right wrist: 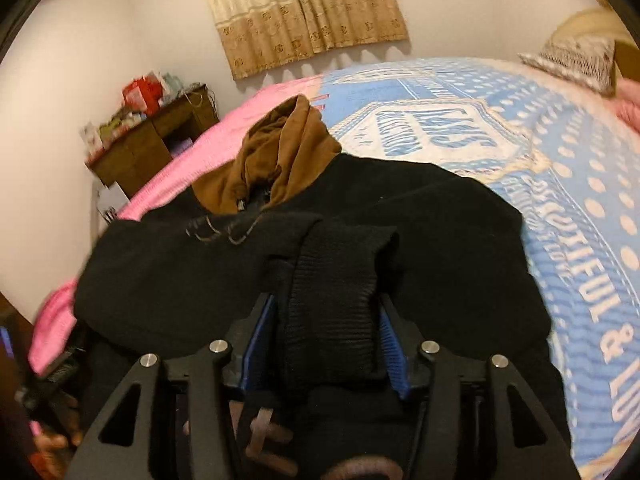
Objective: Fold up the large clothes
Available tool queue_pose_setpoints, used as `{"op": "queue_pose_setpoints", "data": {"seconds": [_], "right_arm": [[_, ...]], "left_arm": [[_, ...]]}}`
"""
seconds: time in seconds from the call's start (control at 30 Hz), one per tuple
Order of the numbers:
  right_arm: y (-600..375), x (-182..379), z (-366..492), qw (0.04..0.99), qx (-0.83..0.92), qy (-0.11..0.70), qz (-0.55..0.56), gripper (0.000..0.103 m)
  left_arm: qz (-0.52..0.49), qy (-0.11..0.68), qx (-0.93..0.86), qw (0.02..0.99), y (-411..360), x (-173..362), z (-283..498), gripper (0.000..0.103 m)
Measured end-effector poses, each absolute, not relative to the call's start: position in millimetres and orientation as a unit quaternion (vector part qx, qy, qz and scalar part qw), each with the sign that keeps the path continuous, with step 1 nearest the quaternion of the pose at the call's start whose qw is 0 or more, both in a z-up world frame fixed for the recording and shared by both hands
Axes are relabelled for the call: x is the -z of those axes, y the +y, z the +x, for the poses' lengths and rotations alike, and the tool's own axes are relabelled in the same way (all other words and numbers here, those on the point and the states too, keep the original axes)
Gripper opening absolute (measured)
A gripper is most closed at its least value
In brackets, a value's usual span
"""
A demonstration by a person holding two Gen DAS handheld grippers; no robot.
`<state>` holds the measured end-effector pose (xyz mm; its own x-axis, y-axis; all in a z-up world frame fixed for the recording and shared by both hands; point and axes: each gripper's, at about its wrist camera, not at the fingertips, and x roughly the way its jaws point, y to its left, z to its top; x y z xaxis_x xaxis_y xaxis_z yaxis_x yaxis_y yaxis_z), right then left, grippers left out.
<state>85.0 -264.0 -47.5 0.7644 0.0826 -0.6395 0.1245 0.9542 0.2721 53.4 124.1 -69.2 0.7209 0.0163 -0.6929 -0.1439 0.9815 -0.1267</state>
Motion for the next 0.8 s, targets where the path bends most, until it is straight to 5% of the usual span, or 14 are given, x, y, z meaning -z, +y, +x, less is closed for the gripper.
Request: {"op": "queue_pose_setpoints", "data": {"seconds": [0.17,0.23,0.57,0.8], "right_arm": [[-263,3,53,0.956,0.05,0.251,0.146,0.05],[-245,-4,63,0.958,0.029,0.266,0.103,0.029],[-208,75,125,0.923,-0.017,0.377,0.081,0.027],[-204,77,121,0.926,-0.016,0.371,0.064,0.03]], "left_arm": [[-0.082,0.373,-0.046,0.923,126,72,55,0.103],[-0.081,0.375,-0.049,0.922,127,72,56,0.103],[-0.008,0.314,-0.029,0.949,91,7,36,0.103],[-0.02,0.326,-0.046,0.944,70,-6,112,0.103]]}}
